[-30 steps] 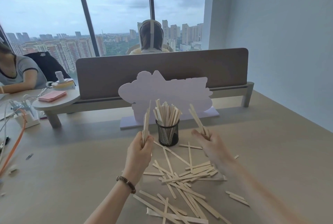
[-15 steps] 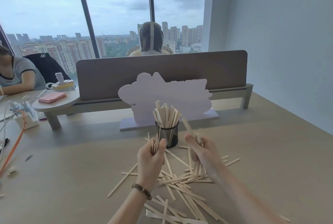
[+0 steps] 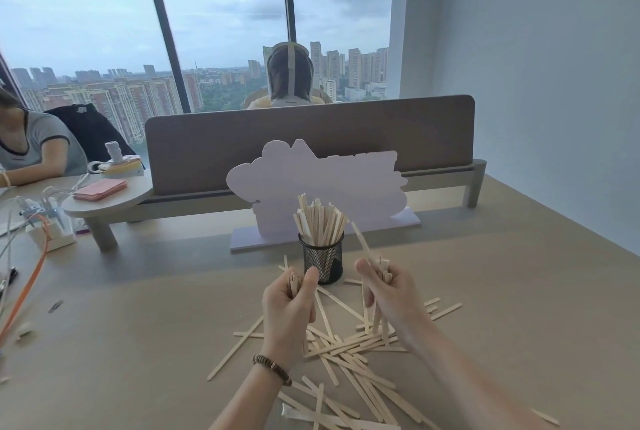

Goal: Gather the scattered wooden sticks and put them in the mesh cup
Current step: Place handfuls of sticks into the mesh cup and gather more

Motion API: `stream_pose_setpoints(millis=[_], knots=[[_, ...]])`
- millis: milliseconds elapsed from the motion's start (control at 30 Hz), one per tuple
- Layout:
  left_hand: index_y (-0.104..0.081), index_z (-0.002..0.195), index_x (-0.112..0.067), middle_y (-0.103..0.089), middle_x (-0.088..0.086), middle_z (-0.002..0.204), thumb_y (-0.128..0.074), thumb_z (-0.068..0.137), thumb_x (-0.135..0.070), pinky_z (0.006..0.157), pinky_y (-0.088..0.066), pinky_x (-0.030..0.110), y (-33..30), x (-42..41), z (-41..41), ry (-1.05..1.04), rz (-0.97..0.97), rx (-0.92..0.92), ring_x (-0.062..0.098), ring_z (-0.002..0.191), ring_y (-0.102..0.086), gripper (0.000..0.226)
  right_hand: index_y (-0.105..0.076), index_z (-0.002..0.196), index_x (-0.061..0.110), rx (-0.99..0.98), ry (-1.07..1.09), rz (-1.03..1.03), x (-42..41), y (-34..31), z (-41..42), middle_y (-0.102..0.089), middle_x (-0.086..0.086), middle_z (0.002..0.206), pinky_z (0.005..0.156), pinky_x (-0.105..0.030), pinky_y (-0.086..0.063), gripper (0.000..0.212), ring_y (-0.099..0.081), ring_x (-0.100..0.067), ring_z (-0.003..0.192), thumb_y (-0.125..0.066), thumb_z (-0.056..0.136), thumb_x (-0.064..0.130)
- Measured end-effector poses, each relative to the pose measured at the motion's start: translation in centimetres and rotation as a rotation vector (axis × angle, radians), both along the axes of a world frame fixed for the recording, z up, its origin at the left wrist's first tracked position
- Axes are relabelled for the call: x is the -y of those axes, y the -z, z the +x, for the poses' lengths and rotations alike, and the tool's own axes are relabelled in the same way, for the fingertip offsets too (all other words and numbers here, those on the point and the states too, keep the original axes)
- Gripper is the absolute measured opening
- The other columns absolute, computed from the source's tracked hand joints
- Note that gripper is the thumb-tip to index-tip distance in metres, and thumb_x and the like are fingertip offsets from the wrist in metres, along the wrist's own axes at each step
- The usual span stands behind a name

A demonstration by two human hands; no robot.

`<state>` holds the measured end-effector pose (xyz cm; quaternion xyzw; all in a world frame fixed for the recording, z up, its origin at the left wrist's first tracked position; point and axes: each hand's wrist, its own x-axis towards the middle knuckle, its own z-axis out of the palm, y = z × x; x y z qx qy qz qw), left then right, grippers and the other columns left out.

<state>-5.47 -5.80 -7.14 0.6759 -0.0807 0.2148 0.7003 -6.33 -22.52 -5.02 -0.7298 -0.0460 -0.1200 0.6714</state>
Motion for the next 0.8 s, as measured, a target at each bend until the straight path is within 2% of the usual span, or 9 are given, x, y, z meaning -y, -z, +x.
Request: stream_pose_setpoints(millis=[100, 200, 333, 433, 533, 600, 633, 700, 800], knots=[[-0.029, 0.056, 0.004, -0.04, 0.015, 0.046, -0.063, 0.093, -0.012, 0.05, -0.043, 0.024, 0.5, 0.0, 0.0, 0.01, -0.003, -0.026, 0.018, 0.038, -0.036, 0.053, -0.056, 0.067, -0.009, -0.036, -0.015, -0.005, 0.1, 0.9, 0.0, -0.052, -0.002, 0.058, 0.055, -0.008, -0.04, 0.06, -0.048, -0.009, 0.057, -0.066, 0.082, 0.048], [-0.033, 0.054, 0.003, -0.041, 0.013, 0.044, -0.063, 0.093, -0.015, 0.053, -0.045, 0.022, 0.7, 0.0, -0.1, 0.011, -0.015, -0.053, 0.018, 0.039, -0.036, 0.052, -0.061, 0.08, -0.009, -0.11, -0.05, -0.026, 0.3, 1.6, 0.0, -0.055, -0.005, 0.069, 0.059, -0.011, -0.044, 0.055, -0.054, -0.011, 0.066, -0.068, 0.086, 0.045], [-0.031, 0.053, 0.006, -0.042, 0.013, 0.043, -0.062, 0.094, -0.015, 0.06, -0.051, 0.025, 0.5, 0.1, -0.1, -0.003, -0.003, -0.076, 0.018, 0.037, -0.036, 0.056, -0.056, 0.063, 0.015, -0.194, 0.019, -0.071, 0.4, 2.0, 0.2, -0.057, -0.005, 0.07, 0.067, -0.026, -0.044, 0.05, -0.055, -0.016, 0.07, -0.056, 0.091, 0.056], [-0.035, 0.048, -0.009, -0.043, 0.012, 0.041, -0.062, 0.094, -0.016, 0.063, -0.052, 0.028, 0.5, 0.1, 0.1, -0.008, 0.021, -0.075, 0.018, 0.038, -0.037, 0.054, -0.05, 0.053, 0.023, -0.163, 0.008, -0.069, 0.4, 2.2, 0.6, -0.056, 0.001, 0.065, 0.071, -0.03, -0.042, 0.057, -0.053, -0.01, 0.063, -0.047, 0.085, 0.069], [-0.037, 0.048, -0.013, -0.043, 0.011, 0.041, -0.061, 0.095, -0.016, 0.063, -0.053, 0.028, 0.6, 0.0, 0.2, -0.016, 0.041, -0.079, 0.018, 0.039, -0.037, 0.053, -0.064, 0.06, 0.019, -0.158, 0.031, -0.133, 0.3, 2.0, 1.0, -0.068, 0.006, 0.069, 0.074, -0.026, -0.046, 0.051, -0.065, -0.006, 0.069, -0.052, 0.093, 0.055], [-0.038, 0.049, -0.011, -0.043, 0.011, 0.042, -0.06, 0.095, -0.016, 0.063, -0.054, 0.03, 0.7, -0.1, 0.1, -0.015, 0.048, -0.083, 0.019, 0.038, -0.037, 0.052, -0.071, 0.071, 0.018, -0.132, 0.004, -0.129, 0.2, 1.9, 1.3, -0.072, -0.001, 0.066, 0.08, -0.028, -0.051, 0.041, -0.071, -0.011, 0.074, -0.054, 0.096, 0.046], [-0.038, 0.048, -0.013, -0.043, 0.011, 0.042, -0.06, 0.095, -0.016, 0.064, -0.054, 0.032, 0.7, -0.1, 0.1, -0.015, 0.05, -0.088, 0.019, 0.037, -0.038, 0.052, -0.07, 0.074, 0.018, -0.112, -0.028, -0.123, 0.1, 1.8, 1.3, -0.068, -0.003, 0.059, 0.078, -0.029, -0.052, 0.039, -0.071, -0.018, 0.069, -0.055, 0.096, 0.045], [-0.035, 0.047, -0.015, -0.04, 0.011, 0.043, -0.06, 0.095, -0.016, 0.062, -0.053, 0.035, 0.6, 0.0, 0.2, -0.023, 0.048, -0.099, 0.018, 0.039, -0.036, 0.054, -0.061, 0.07, 0.011, -0.075, -0.063, -0.061, 0.0, 1.4, 1.2, -0.054, -0.003, 0.046, 0.058, -0.029, -0.047, 0.042, -0.055, -0.025, 0.046, -0.06, 0.093, 0.046], [-0.025, 0.054, -0.005, -0.03, 0.009, 0.049, -0.061, 0.094, -0.018, 0.051, -0.032, 0.037, 0.5, 0.1, 0.5, -0.043, 0.022, -0.085, 0.02, 0.048, -0.024, 0.056, -0.048, 0.065, 0.01, -0.04, -0.064, 0.016, 0.0, 0.9, 1.2, -0.046, -0.007, 0.044, 0.042, -0.027, -0.036, 0.046, -0.039, -0.019, 0.037, -0.071, 0.086, 0.043]])
